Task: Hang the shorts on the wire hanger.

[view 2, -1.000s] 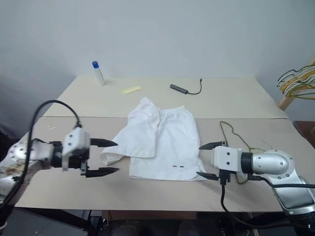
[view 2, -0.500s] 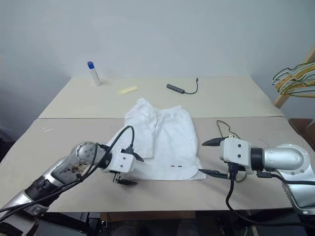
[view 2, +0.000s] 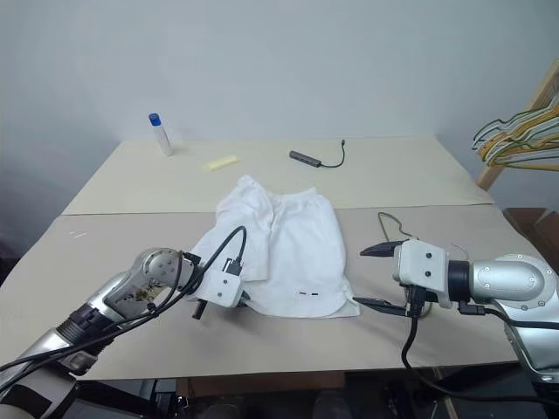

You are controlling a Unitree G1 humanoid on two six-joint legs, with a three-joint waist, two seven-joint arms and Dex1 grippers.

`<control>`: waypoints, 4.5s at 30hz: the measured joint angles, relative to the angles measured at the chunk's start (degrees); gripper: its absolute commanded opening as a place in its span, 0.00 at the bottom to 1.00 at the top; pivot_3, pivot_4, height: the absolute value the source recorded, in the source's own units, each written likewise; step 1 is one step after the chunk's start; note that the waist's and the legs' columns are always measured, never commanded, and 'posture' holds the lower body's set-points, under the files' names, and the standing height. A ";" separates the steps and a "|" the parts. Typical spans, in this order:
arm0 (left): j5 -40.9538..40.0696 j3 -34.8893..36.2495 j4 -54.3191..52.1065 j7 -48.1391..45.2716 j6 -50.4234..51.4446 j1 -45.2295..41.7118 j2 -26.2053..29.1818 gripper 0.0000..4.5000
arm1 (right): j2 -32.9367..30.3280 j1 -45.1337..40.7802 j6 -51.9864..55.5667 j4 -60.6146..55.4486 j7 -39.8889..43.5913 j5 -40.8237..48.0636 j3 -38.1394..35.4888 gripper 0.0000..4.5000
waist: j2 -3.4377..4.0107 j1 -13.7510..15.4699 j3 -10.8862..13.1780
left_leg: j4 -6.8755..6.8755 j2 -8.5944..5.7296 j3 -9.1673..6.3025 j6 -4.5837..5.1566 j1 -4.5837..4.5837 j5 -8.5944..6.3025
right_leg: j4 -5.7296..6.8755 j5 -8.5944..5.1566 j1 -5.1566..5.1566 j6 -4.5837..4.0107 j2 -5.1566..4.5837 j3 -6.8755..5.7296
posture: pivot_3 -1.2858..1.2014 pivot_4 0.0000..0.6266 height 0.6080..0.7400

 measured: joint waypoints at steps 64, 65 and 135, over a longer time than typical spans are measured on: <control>-47.15 39.79 -23.21 3.50 35.61 20.16 13.13 1.00 | 28.71 -54.70 -53.60 81.61 -51.80 -64.51 46.75 1.00 | -0.24 0.39 0.02 | -0.10 0.40 0.27 -0.64 -0.20 0.05 | 0.49 0.45 -1.11 -0.83 0.80 0.67 | 0.55 0.00 1.00; -47.61 40.06 -23.33 3.90 36.06 20.15 13.13 1.00 | 28.77 -55.42 -54.21 82.44 -52.98 -65.54 47.48 1.00 | -0.24 0.28 0.02 | -0.13 0.42 0.28 -0.64 -0.17 0.05 | 0.49 0.45 -1.11 -0.84 0.83 0.71 | 0.55 0.00 1.00; -16.59 1.93 -29.02 6.02 46.96 10.37 12.06 0.00 | 23.55 -36.55 -25.81 47.77 -40.27 -57.71 35.37 0.00 | -0.24 -6.06 0.00 | -0.49 1.29 0.60 -0.78 0.19 0.12 | 0.37 0.67 -1.02 -1.33 1.74 1.27 | 0.47 0.00 1.00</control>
